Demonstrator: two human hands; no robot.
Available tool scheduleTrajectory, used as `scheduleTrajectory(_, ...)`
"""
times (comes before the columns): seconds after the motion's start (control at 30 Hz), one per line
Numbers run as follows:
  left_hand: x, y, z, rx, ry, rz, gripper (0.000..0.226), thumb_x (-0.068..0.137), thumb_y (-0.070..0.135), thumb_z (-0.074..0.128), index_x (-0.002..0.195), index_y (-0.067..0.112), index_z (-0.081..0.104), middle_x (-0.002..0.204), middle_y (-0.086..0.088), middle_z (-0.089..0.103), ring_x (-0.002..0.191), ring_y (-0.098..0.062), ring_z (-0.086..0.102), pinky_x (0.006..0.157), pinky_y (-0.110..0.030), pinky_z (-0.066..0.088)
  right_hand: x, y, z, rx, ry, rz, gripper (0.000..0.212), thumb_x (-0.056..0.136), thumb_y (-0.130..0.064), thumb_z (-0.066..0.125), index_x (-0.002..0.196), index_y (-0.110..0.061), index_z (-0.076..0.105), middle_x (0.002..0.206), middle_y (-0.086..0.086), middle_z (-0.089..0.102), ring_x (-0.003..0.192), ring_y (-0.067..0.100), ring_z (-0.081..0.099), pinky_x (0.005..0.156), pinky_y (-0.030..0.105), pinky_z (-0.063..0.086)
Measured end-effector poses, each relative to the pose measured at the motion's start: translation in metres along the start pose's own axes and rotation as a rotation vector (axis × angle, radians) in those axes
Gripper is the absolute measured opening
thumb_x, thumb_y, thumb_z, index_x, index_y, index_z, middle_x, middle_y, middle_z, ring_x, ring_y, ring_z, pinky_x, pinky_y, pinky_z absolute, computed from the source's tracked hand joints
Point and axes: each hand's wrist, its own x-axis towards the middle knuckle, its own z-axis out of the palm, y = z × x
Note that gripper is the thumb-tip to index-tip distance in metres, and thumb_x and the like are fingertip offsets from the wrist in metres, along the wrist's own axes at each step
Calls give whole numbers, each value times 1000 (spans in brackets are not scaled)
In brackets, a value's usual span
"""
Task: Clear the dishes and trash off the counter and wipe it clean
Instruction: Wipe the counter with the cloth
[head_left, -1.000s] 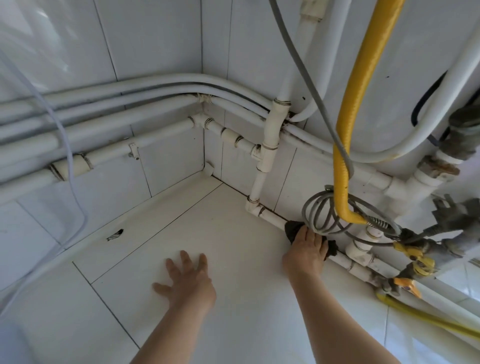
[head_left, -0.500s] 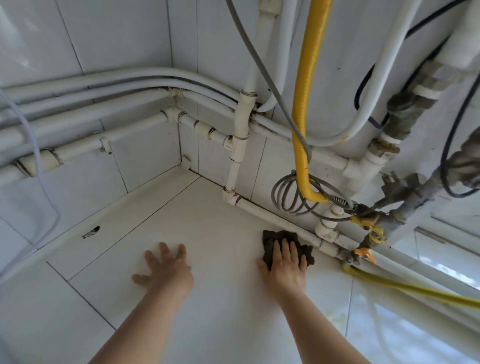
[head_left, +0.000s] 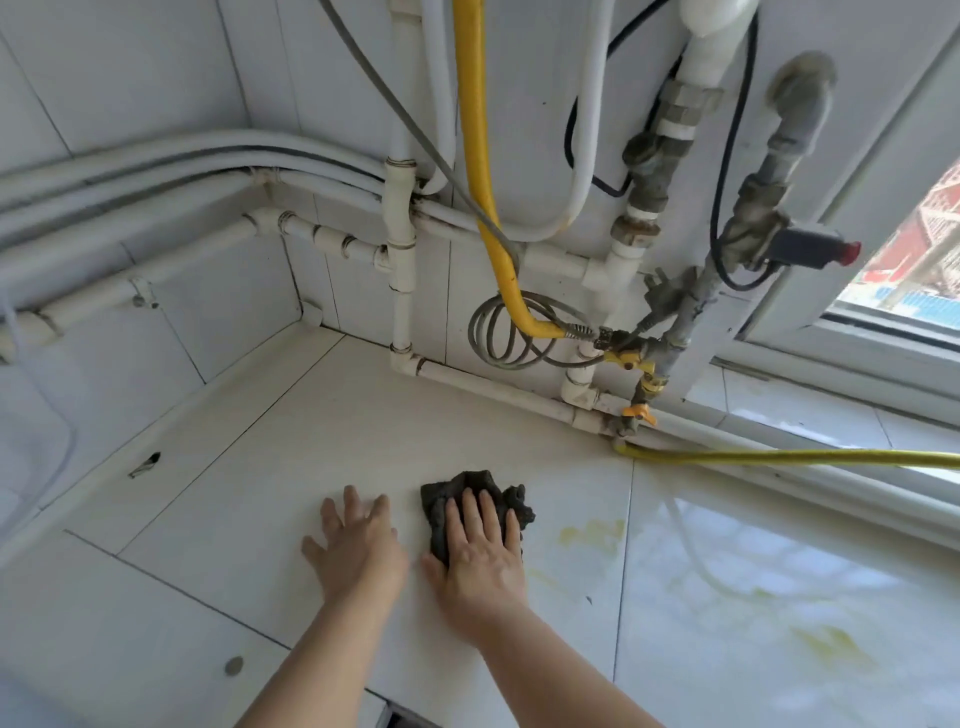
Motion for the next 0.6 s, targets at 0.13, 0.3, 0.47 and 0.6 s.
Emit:
scheduleTrajectory(0.13,-26,8,5,1,-53,-16,49,102,26,28,149,29,19,161,-1,-5,147,-27,-4,116,-48,15,-28,19,4,-28,-5,-4,63,83,-54,34,125,-18,64,132,4,60,127,23,52,106,42,19)
scheduleTrajectory(0.3,-58,23,17,-25,-58,-34,48,102,24,27,150,26,19,161,-2,-4,147,-27,-3,116,-47,17,-60,65,2,-75,80,28,59,81,-52,38,119,-18,68,125,2,65,120,22,59,110,38,8)
scheduleTrajectory(0.47,-102,58,38,-14,-47,-2,49,102,23,27,150,26,19,161,-2,-4,147,-28,-3,117,-48,16,-104,125,-6,-82,69,111,61,82,-52,37,124,-17,65,131,3,60,125,21,54,110,38,2)
scheduleTrajectory(0.6,-138,93,56,-18,-54,64,51,102,21,28,151,26,17,161,-3,-5,147,-29,-4,118,-48,13,-141,172,-17,-79,70,142,62,85,-50,36,132,-16,57,141,1,50,133,21,45,111,36,-4)
